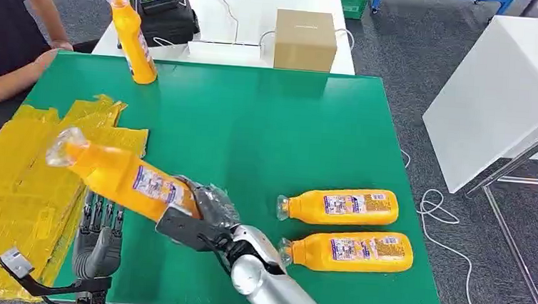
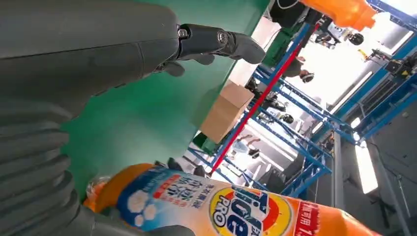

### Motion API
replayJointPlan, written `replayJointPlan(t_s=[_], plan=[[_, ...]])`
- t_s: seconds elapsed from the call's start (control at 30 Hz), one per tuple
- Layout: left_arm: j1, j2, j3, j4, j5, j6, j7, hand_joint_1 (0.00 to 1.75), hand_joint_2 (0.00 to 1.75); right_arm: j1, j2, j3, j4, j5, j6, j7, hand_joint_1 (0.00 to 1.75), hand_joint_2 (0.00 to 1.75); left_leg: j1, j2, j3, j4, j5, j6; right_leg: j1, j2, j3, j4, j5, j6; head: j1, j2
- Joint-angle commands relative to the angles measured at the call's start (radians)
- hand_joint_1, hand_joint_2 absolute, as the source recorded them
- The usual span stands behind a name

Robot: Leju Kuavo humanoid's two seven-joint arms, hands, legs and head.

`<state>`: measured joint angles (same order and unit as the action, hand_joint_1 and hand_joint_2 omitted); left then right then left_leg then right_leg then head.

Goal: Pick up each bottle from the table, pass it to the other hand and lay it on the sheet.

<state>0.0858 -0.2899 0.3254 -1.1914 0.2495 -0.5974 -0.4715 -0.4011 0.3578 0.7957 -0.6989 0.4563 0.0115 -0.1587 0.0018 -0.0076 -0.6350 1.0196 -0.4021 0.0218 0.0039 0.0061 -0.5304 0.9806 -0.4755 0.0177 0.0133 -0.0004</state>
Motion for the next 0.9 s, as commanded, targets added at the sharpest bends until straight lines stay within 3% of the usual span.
replayJointPlan(t_s=[0.03, 0.17, 0.23, 0.4, 0.53, 0.63, 0.9], plan=[[-0.025, 0.028, -0.014, 0.047, -0.001, 0.004, 0.006, 0.0, 1.75, -0.09, -0.009, 0.129, 0.13, -0.029, -0.008, -0.006, 1.75, 1.75, -0.001, 0.001, 0.003, -0.001, 0.0, -0.001, -0.001, 0.0, 0.003, -0.001, 0.0, 0.0, 0.0, 0.0], [-0.031, 0.031, -0.014, 0.055, -0.001, 0.002, 0.005, 0.0, 1.75, -0.1, -0.009, 0.233, 0.133, -0.068, 0.019, 0.025, 1.75, 1.75, -0.001, 0.0, 0.005, -0.002, 0.0, -0.002, -0.001, -0.001, 0.002, -0.001, -0.001, 0.0, 0.0, 0.0], [-0.026, 0.028, -0.013, 0.049, -0.002, 0.003, 0.002, 0.0, 1.75, -0.098, -0.009, 0.322, 0.117, -0.095, 0.036, 0.049, 1.75, 1.75, -0.001, 0.001, 0.002, -0.001, 0.0, -0.001, -0.001, 0.0, -0.007, -0.001, 0.0, 0.0, 0.0, 0.0], [-0.026, 0.028, -0.017, 0.047, -0.007, 0.001, -0.003, 0.0, 1.75, -0.09, -0.009, 0.538, 0.102, -0.21, 0.046, 0.117, 1.75, 1.75, 0.0, 0.002, 0.003, -0.002, -0.001, -0.001, -0.001, 0.001, 0.003, -0.001, -0.001, 0.0, 0.0, 0.0], [-0.031, 0.028, -0.023, 0.052, -0.012, 0.004, -0.003, 0.0, 1.75, -0.085, -0.009, 0.549, 0.114, -0.219, 0.043, 0.123, 1.75, 1.75, -0.001, -0.001, 0.006, -0.003, -0.001, -0.002, -0.001, -0.003, 0.006, -0.002, -0.002, 0.001, 0.0, 0.0], [-0.033, 0.029, -0.026, 0.056, -0.014, 0.006, -0.005, 0.0, 1.75, -0.091, -0.009, 0.552, 0.122, -0.226, 0.041, 0.119, 1.75, 1.75, 0.0, -0.001, 0.002, -0.001, 0.0, -0.001, -0.001, -0.003, -0.008, -0.002, -0.001, 0.0, 0.0, 0.0], [-0.033, 0.031, -0.029, 0.059, -0.015, 0.009, -0.01, 0.0, 1.75, -0.094, -0.009, 0.57, 0.125, -0.238, 0.047, 0.123, 1.75, 1.75, 0.0, 0.0, 0.002, -0.001, 0.0, -0.001, -0.001, -0.003, -0.008, -0.002, -0.001, -0.001, 0.0, 0.0]])
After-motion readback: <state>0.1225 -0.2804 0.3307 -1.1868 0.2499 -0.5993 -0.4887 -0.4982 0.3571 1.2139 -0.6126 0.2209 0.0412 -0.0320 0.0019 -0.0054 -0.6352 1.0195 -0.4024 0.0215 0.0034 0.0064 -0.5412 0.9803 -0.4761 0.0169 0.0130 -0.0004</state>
